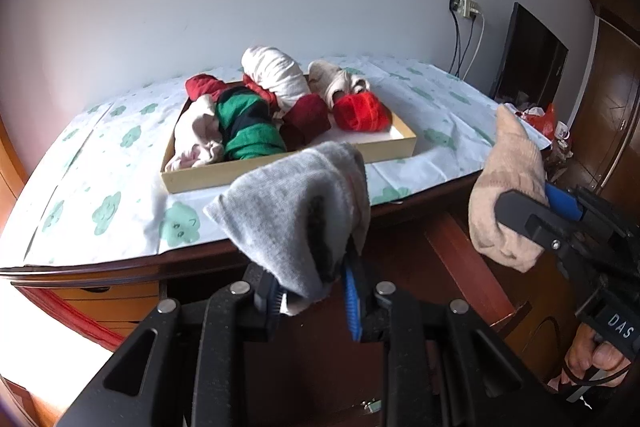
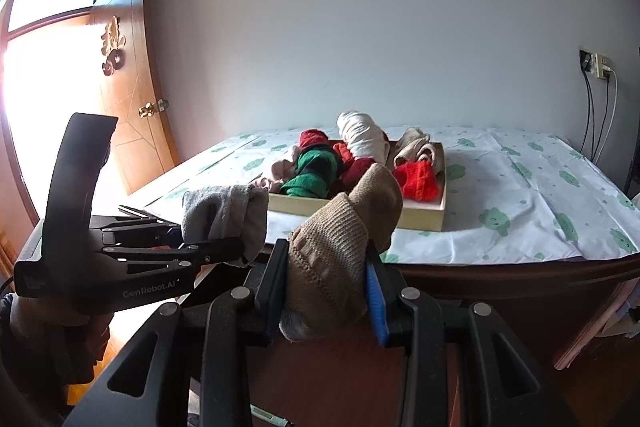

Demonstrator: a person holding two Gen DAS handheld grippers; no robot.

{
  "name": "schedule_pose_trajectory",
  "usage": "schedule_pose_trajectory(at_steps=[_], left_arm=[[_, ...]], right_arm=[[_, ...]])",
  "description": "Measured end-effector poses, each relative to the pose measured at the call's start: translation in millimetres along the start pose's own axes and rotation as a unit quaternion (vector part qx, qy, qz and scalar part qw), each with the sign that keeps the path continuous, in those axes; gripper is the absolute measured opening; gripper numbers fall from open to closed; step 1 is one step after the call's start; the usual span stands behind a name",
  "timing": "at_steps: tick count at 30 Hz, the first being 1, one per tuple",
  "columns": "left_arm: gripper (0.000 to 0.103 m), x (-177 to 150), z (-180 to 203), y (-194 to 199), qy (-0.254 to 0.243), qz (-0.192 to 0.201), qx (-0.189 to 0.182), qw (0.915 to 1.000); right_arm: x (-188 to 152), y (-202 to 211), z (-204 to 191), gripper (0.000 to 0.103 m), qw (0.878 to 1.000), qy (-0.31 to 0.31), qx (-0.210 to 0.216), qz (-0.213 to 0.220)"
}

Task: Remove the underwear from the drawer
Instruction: 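Lift the grey sock and beige sock out of the drawer toward the tray, then carry both socks over the tray and lower them onto the clothes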

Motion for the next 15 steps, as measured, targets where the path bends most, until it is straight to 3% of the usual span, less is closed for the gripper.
schedule_pose_trajectory(at_steps=[15], left_arm=[[0.024,9,-1,-7,0.034,0.012,-0.031,0.9988]], right_arm=[[10,1,13,0.038,1.0,0.007,-0.021,0.009]])
Point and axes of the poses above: each gripper's, at about its wrist camera, not at the fingertips, and y roughly against the way its jaws point, z to its right, x to its top, the point moved 6 cm from there along -y, roughly the way its jaws point, and after that the axes turned 14 degrees about x, right-handed, at the moved point
